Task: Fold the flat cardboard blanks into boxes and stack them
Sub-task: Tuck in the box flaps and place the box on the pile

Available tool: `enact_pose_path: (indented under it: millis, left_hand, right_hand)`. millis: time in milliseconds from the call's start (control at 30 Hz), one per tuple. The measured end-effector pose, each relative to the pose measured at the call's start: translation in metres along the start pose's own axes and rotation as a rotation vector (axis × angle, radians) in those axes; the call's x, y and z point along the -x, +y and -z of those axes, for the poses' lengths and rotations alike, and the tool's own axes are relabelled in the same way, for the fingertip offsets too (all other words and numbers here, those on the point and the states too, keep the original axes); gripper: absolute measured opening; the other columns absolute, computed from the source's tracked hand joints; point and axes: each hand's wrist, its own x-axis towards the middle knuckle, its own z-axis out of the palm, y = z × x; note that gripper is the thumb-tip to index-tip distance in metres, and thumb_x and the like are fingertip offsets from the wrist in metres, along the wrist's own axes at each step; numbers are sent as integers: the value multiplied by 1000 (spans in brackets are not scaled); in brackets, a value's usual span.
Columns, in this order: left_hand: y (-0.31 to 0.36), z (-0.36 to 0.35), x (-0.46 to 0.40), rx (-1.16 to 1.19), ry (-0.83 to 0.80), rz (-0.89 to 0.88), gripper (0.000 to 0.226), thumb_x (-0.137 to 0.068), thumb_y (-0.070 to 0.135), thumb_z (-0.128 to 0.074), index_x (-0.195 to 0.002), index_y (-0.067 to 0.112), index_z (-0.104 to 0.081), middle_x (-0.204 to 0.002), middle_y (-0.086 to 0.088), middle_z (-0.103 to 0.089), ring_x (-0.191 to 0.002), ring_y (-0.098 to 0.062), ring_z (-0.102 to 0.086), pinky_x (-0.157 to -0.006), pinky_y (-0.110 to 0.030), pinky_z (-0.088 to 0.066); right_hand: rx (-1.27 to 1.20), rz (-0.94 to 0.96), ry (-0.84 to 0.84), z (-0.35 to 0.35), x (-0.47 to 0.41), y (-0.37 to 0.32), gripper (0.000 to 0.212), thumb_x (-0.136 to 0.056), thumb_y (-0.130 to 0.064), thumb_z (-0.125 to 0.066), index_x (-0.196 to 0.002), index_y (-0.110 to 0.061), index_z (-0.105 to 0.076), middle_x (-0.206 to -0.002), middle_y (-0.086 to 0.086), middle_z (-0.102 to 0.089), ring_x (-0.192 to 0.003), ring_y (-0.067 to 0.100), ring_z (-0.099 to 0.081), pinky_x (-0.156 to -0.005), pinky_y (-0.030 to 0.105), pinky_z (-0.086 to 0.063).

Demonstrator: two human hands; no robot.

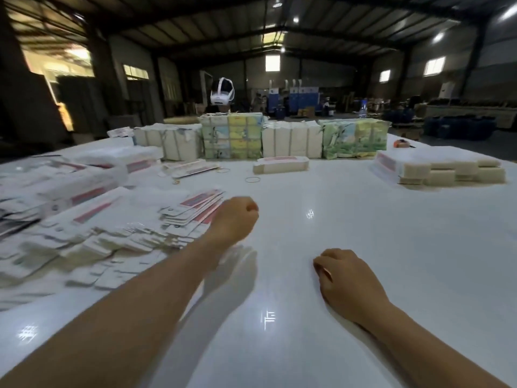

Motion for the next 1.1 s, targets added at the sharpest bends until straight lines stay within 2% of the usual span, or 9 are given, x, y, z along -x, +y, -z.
enact_pose_path:
  millis: [233,300,433,567,767,900,967,1033,1100]
  left_hand:
    - [-106,39,-66,-586,-93,384,70,-89,57,-43,-139,9,-34,-148,-11,-28,-137,-31,-21,-110,-47,-20]
    - [-114,33,-72,-564,-159,433,70,-87,64,-41,-133,10,-44,-139,-12,-42,-129,-32,-36,-105,-45,-26]
    - [-100,18,-70,-710,-143,227,28,-95,31,-44,-105,11,-62,-87,-3,-58,-79,-23,-53,-67,-32,-41]
    - [-92,19,-71,-954,-191,37,25,-91,9,-40,-101,11,-63,-67,1,-43,-63,-18,-46,-58,-29,-40]
    - [-69,33,-59,-1079,-177,-42,18,-87,12,-51,-101,16,-62,-67,3,-42,-62,-15,-47,-53,-26,-33]
    - [-28,30,-25,-844,-2,-106,21,-92,15,-45,-106,17,-61,-92,-6,-63,-77,-26,-55,-64,-29,-38]
    - [-5,16,5,-615,144,-293,26,-91,10,-48,-110,16,-63,-100,-10,-68,-87,-31,-63,-66,-31,-46]
    - [15,-4,42,-404,241,-515,33,-83,-5,-57,-110,9,-69,-103,-13,-70,-92,-33,-66,-66,-41,-56]
    - [28,-24,74,-311,289,-636,40,-73,-14,-63,-108,3,-70,-106,-15,-70,-94,-33,-68,-64,-46,-58]
  right_hand:
    - [-9,-28,8,3,-1,-4,25,-95,-27,-42,-110,-27,-61,-115,-14,-55,-106,12,-46,-88,26,-38]
    - [-12,-35,2,5,-1,-5,24,-95,-27,-43,-111,-28,-60,-116,-15,-54,-107,11,-45,-88,26,-37]
    - [6,-42,-26,7,-1,-7,22,-94,-27,-44,-109,-29,-59,-115,-17,-51,-107,9,-43,-87,25,-36]
    - [-13,-41,-25,9,2,-9,21,-93,-25,-45,-107,-28,-59,-111,-17,-52,-103,9,-42,-86,24,-36]
    - [-19,-41,-22,6,3,-8,26,-93,-27,-40,-114,-28,-56,-118,-15,-50,-108,10,-42,-88,24,-33]
    - [-28,-29,-51,4,3,-3,25,-94,-24,-40,-109,-20,-60,-114,-7,-54,-105,16,-45,-86,26,-36]
    - [-282,-137,-1,13,2,-5,25,-96,-23,-41,-87,-12,-62,-97,0,-58,-96,21,-51,-78,28,-38]
    - [-884,-439,143,29,-1,-4,40,-98,-33,-42,-72,-6,-57,-81,5,-61,-84,23,-58,-71,31,-43]
    - [-1559,-711,139,43,-4,0,54,-96,-55,-37,-91,-8,-63,-89,11,-71,-83,27,-68,-68,36,-56]
